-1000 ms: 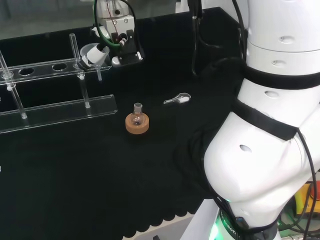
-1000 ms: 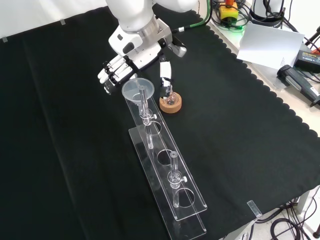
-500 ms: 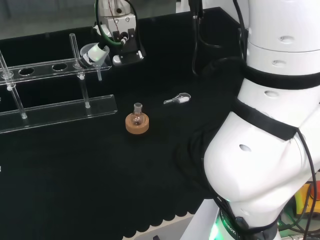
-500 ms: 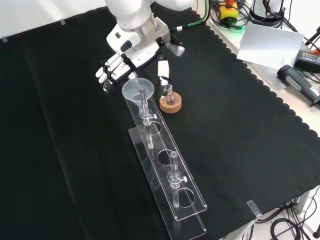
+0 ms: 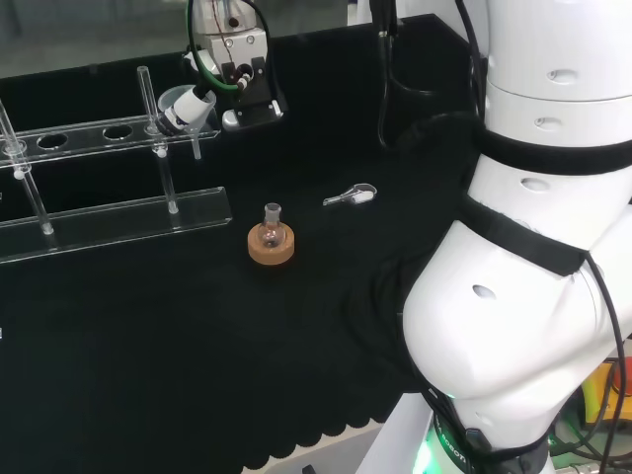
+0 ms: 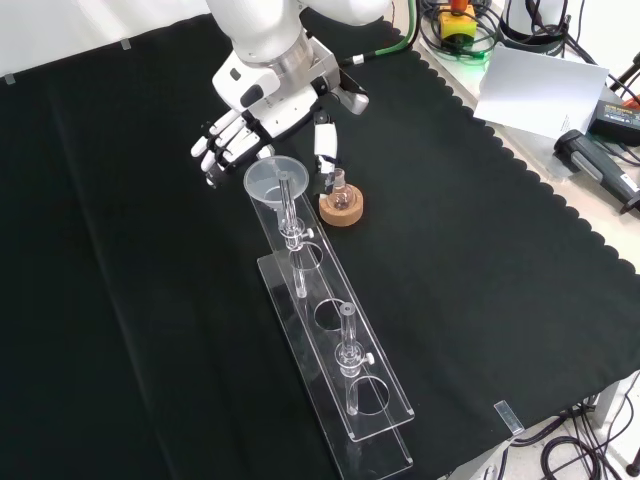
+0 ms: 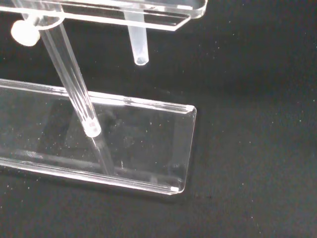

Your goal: Pick up the funnel from the transparent funnel stand.

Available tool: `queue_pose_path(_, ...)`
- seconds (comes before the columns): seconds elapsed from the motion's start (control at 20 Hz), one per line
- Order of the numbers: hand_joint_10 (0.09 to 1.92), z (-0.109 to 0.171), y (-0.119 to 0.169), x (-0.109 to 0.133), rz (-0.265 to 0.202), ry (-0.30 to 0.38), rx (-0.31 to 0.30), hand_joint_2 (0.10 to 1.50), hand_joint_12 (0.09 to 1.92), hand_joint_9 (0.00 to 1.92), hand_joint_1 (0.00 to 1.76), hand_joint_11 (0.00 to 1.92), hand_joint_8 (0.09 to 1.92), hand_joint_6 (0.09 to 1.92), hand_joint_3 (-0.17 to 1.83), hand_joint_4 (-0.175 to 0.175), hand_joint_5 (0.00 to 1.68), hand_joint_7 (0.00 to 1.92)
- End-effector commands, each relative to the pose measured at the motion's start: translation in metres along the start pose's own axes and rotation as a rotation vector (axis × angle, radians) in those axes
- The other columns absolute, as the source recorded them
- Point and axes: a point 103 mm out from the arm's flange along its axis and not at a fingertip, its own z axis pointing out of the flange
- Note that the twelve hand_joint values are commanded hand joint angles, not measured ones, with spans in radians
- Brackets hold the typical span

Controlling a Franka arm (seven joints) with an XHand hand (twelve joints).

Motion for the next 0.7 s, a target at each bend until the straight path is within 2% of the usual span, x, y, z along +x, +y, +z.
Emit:
queue_pose_path(0.05, 0.62, 0.001, 0.001, -0.002, 0.029, 0.025, -0.026, 0.72, 0.09, 0.00, 0.46, 0.00, 0.39, 0.09, 0.04, -0.082, 0.05, 0.26)
queue_pose_path(0.25, 0.67, 0.002, 0.002, 0.000, 0.031, 0.012, -0.043, 0.73, 0.09, 0.00, 0.47, 0.00, 0.42, 0.09, 0.04, -0.077, 0.02, 0.27)
queue_pose_path(0.7, 0.72, 0.003, 0.004, 0.009, 0.025, -0.005, -0.037, 0.73, 0.09, 0.00, 0.51, 0.00, 0.45, 0.09, 0.05, -0.075, 0.01, 0.29)
